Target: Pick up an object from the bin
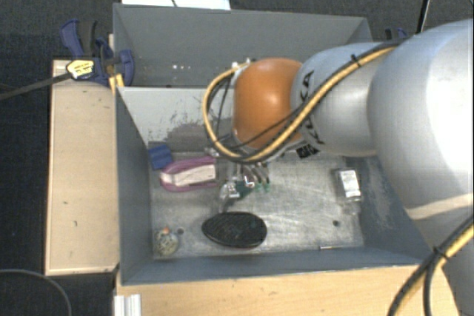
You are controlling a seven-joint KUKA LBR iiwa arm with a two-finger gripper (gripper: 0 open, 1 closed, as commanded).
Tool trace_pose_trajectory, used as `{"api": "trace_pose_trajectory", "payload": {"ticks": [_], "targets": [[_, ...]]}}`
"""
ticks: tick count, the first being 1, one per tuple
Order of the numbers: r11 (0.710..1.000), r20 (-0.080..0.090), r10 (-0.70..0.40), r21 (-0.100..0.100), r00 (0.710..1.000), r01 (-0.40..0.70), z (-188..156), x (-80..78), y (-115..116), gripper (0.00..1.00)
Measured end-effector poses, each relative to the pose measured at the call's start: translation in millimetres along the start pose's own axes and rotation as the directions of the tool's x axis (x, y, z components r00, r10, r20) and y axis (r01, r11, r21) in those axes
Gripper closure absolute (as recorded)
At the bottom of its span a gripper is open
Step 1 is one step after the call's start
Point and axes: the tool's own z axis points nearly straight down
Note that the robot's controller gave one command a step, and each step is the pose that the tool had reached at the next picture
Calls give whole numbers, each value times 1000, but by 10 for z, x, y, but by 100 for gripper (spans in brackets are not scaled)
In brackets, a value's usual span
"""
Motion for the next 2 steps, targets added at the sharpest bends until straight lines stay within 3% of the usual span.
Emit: {"api": "trace_pose_trajectory", "payload": {"ticks": [1,2], "targets": [[1000,-1,-1,-3,1000,1,4,5,38,100],[999,8,43,-3,999,-43,-1187,24,-32,100]]}}
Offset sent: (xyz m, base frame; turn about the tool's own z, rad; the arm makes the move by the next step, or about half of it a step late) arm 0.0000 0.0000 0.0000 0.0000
